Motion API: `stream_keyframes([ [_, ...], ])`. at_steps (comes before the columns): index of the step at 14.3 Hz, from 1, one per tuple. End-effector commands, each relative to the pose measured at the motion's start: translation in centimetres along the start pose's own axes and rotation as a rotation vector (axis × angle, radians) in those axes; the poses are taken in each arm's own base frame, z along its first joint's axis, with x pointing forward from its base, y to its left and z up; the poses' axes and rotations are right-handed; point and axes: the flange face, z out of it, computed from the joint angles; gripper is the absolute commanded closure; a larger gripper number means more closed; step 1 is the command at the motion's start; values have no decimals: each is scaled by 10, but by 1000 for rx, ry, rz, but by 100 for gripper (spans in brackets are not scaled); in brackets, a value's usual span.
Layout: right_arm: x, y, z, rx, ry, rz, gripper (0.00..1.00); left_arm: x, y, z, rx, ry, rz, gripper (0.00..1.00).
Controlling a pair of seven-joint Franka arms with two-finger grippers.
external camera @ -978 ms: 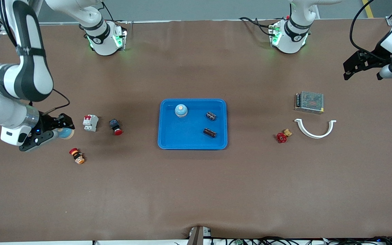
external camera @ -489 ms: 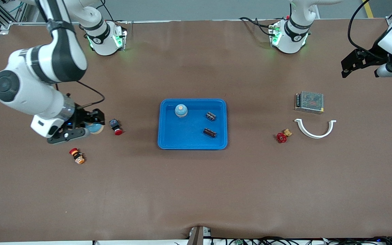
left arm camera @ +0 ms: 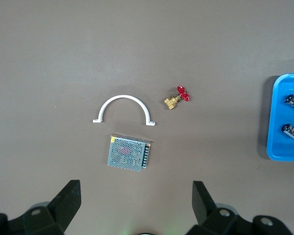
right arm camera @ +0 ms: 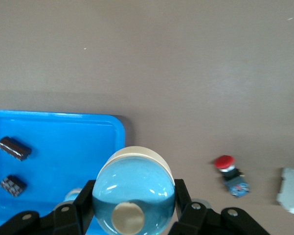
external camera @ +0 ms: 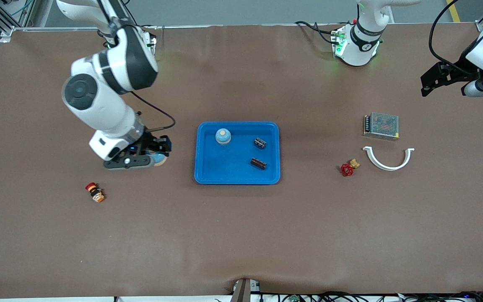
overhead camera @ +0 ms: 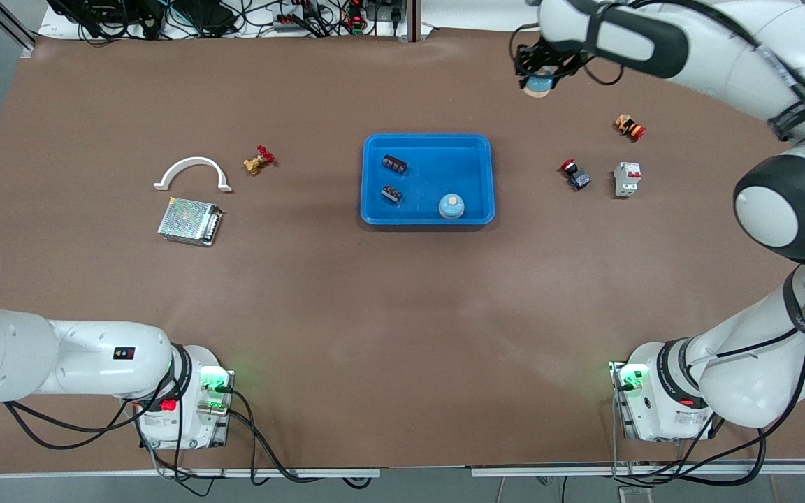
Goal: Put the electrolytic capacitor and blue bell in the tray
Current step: 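Carry the blue bell into the tray and open the right gripper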
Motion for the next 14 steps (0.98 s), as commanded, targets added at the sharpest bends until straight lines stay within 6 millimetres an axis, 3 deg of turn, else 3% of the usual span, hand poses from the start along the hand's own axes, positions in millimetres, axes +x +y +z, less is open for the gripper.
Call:
stream_keyframes([
  [1, -1, -30, 22, -31, 35, 56, 52, -2, -2, 2, -5, -13, -6, 0],
  [8, -16, -88, 90, -41, 104, 122, 51, -8, -3, 3, 0, -41, -17, 0],
  [12, -36, -124, 135, -49, 131, 160, 51, -7, -3, 8, 2, -57, -17, 0],
  [14, -39, -127, 156, -63, 133, 155, 51, -7, -3, 13, 6, -69, -16, 0],
])
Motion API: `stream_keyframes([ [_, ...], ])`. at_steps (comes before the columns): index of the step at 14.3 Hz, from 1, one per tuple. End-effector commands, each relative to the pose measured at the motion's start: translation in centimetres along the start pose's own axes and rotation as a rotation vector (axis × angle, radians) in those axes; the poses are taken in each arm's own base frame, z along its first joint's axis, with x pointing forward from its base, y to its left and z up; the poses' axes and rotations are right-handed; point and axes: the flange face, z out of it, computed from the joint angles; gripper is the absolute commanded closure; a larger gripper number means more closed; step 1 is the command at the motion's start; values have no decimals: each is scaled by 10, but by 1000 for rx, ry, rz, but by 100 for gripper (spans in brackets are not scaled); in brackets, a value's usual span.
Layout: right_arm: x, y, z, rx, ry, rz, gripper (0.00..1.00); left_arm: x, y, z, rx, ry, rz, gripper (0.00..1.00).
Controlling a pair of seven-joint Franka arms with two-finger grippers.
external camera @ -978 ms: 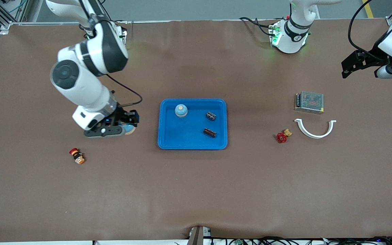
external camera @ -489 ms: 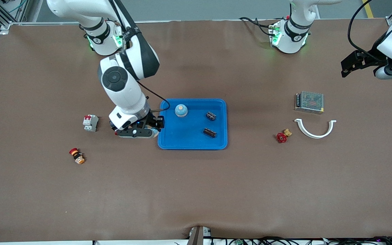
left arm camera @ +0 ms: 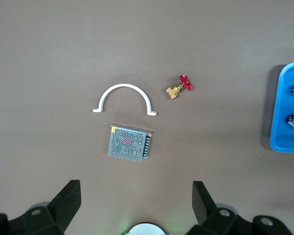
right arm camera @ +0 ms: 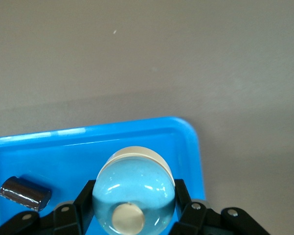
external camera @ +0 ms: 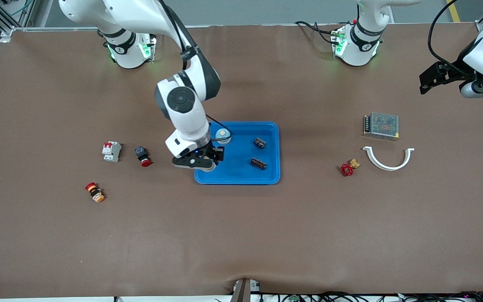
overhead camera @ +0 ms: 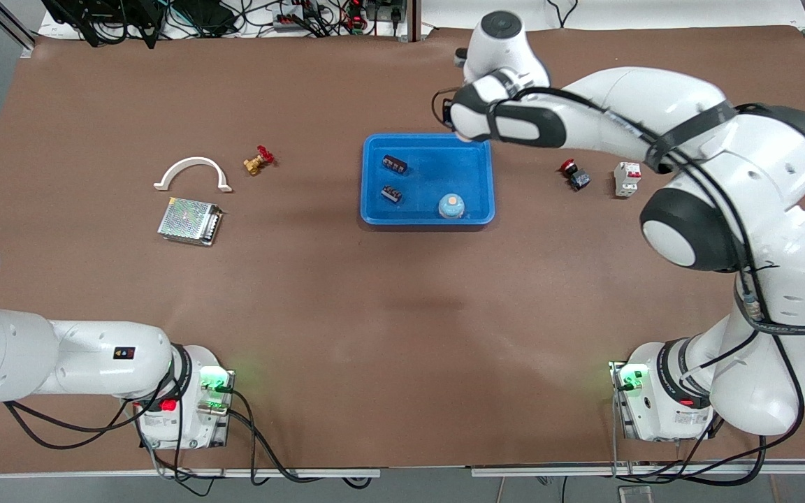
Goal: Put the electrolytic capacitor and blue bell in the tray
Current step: 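Carry the blue bell into the tray and open the right gripper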
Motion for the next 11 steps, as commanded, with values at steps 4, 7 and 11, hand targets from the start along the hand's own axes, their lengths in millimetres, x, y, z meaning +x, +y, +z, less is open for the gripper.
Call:
stream_keyframes([
  [4, -18, -10, 46, -57, 8, -23, 51, -2, -1, 2, 8, -12, -10, 0],
  [7, -29, -13, 64, -63, 7, -41, 51, -3, -1, 1, 7, -9, -10, 0],
  [11, -43, -18, 88, -63, 20, -60, 51, 0, -1, 2, 6, -3, -10, 0],
])
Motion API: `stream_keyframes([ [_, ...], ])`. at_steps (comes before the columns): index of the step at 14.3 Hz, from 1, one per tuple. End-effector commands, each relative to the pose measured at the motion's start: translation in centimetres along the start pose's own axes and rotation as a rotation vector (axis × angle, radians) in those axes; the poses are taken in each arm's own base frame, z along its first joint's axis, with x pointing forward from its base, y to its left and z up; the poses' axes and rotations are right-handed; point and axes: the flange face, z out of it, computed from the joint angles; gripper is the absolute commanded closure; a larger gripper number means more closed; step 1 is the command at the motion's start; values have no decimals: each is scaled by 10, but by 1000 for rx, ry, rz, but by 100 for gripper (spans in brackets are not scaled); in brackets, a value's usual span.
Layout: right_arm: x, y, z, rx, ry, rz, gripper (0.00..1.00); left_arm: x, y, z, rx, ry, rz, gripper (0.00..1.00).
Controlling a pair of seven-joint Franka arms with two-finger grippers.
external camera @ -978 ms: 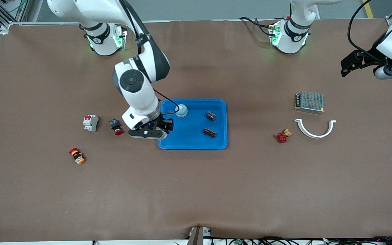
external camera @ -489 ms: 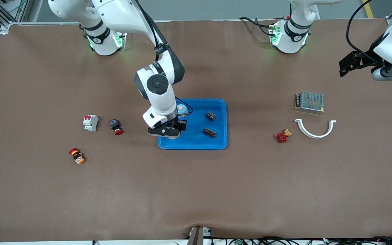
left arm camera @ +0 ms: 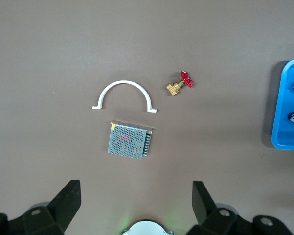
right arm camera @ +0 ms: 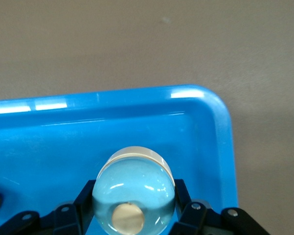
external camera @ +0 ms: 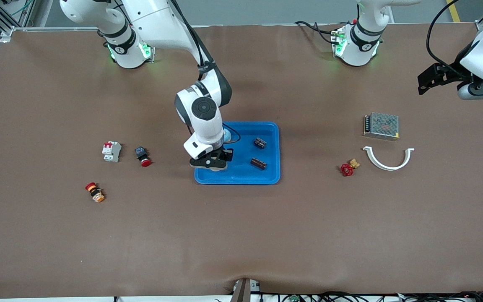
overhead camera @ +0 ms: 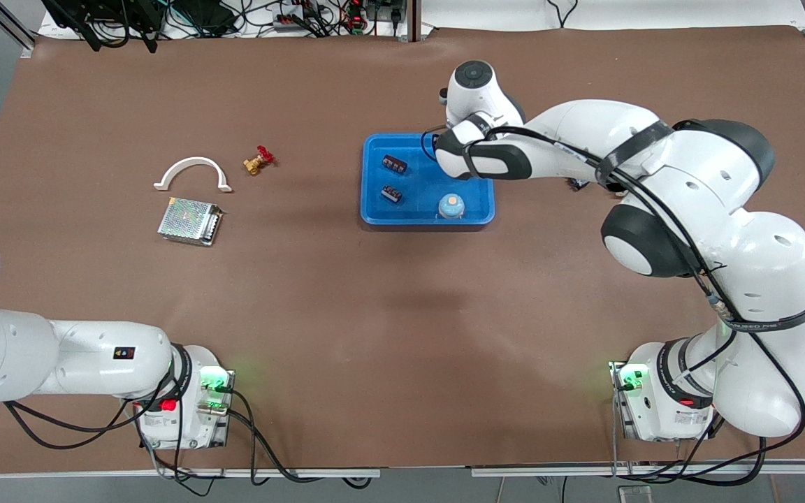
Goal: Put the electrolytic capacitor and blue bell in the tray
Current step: 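Carry the blue bell into the tray and open the right gripper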
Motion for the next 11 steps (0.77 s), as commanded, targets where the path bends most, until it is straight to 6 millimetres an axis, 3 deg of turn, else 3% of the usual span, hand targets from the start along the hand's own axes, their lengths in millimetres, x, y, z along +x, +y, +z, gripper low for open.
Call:
stream_keyframes([
  [1, -9, -7, 11, -1, 19, -6, 51, 0, -1, -3, 5, 9, -10, 0],
  [7, -12, -8, 19, -1, 23, -10, 47, 3, 1, 1, 5, 9, -8, 0],
  [8, -12, -7, 20, -4, 22, -10, 35, 5, 1, 1, 4, 17, -8, 0],
  [10, -12, -7, 20, -4, 22, -8, 0, 4, 2, 0, 4, 20, -7, 0],
  [11, -11, -8, 18, -1, 23, -8, 0, 5, 1, 0, 4, 20, -8, 0],
])
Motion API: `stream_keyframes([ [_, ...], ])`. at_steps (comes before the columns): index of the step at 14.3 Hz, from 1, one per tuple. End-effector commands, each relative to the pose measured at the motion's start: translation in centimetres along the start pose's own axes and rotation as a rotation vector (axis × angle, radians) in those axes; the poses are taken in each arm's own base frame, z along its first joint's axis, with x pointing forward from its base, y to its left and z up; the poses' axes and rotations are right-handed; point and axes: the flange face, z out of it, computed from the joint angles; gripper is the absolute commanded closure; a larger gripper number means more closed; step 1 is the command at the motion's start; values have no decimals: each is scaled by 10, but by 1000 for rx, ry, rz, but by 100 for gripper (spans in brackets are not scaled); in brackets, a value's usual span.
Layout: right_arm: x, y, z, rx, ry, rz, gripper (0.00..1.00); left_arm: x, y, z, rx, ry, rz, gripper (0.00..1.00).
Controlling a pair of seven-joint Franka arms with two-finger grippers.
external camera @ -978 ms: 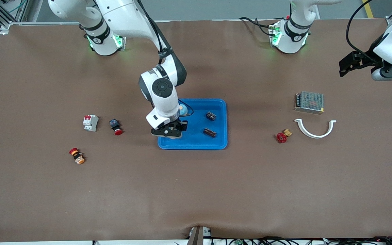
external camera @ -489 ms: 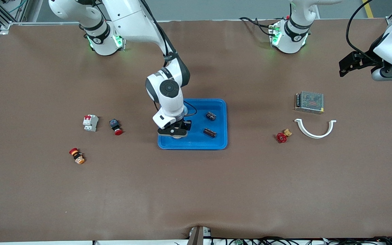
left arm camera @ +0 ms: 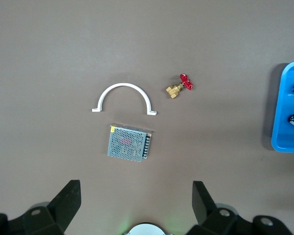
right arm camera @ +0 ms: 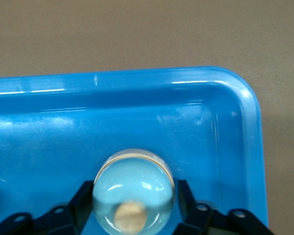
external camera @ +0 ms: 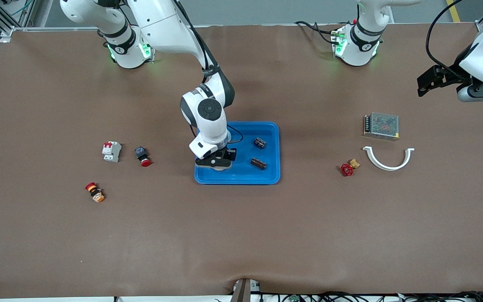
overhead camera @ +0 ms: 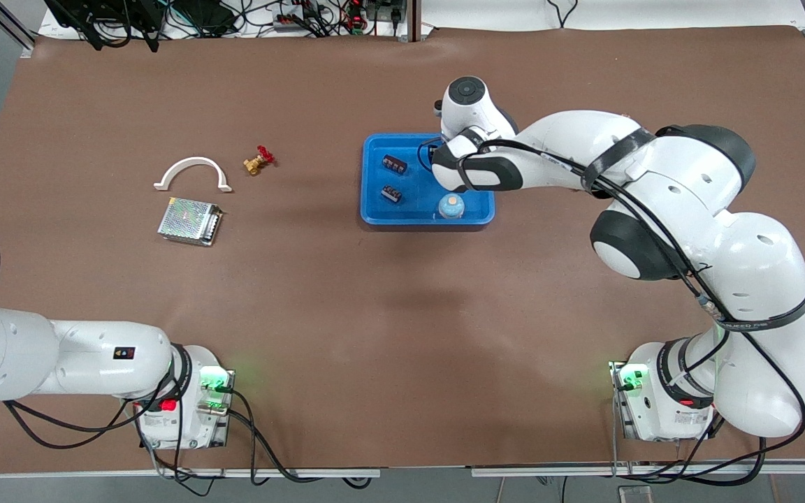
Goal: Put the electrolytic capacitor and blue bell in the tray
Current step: 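Carry the blue bell into the tray and open the right gripper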
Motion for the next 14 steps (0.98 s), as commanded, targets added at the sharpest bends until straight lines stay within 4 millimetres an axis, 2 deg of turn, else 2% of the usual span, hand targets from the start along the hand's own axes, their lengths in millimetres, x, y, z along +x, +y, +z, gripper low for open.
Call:
stream_keyframes([
  [1, -2, -2, -4, 0, 8, 9, 0, 1, 0, -2, 5, 12, -9, 0],
  [2, -1, -2, -8, 0, 3, 2, 0, 1, -1, -2, 5, 12, -10, 0],
  [5, -6, -8, -38, -8, -40, -7, 0, 1, -1, -2, 5, 14, -10, 0],
  [7, -1, -4, -80, -8, -80, -11, 0, 1, -1, -2, 5, 14, -10, 0],
  [9, 6, 10, -124, -2, -127, -67, 0, 1, -1, -2, 5, 14, -10, 0],
  [11, 10, 34, -165, 24, -146, -64, 0, 1, 0, -2, 5, 12, -10, 0],
  [14, -2, 65, -222, 41, -142, -98, 0, 3, 0, -1, 5, 11, -10, 0],
])
